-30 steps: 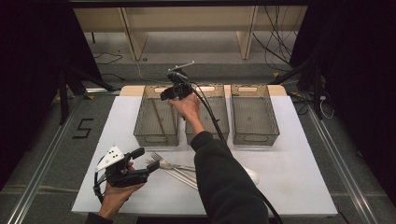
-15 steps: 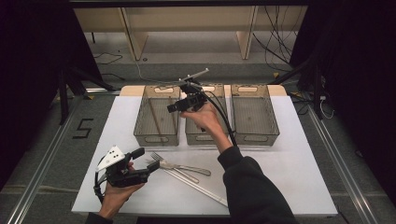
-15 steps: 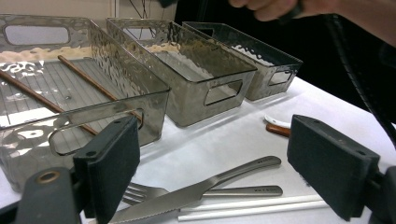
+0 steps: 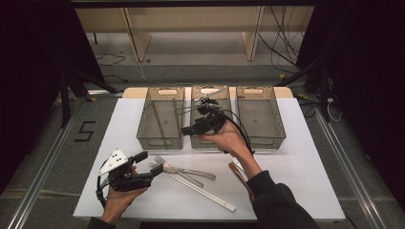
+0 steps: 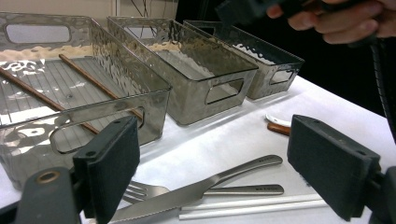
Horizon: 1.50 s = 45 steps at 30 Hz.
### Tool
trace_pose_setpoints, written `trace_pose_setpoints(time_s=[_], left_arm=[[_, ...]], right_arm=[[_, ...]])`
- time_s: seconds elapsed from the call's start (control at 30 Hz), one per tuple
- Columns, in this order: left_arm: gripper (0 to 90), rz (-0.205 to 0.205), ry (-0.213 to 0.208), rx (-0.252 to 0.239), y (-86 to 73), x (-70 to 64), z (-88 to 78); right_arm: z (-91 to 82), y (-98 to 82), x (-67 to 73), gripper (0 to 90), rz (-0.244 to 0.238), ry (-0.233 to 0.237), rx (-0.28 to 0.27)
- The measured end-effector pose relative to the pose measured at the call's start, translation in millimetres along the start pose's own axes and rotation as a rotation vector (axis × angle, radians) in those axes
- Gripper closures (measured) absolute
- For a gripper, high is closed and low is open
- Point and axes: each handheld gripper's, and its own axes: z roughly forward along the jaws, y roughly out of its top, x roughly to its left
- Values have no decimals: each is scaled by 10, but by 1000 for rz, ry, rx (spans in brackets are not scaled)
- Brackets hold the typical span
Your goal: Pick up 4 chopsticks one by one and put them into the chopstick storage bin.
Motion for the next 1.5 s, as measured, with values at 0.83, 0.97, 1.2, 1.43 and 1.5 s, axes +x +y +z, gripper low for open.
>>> trace_pose_setpoints(time_s=[0.83,0.97,1.2,1.43,1.5], left_arm=[[165,2,1,7,-5,-6,8],[165,6,1,8,-5,-9,9],[165,9,-1,11,-6,-10,12],[165,11,0,13,-5,-14,15],[165,11,0,11,-4,-16,14]], right_arm=[[-98,-784,199,279,-77,-13,134],[-73,-899,227,279,-85,-19,172],[-30,-1088,295,314,-119,-45,244],[13,-1213,363,348,-149,-78,305],[28,-1239,374,357,-149,-84,318]])
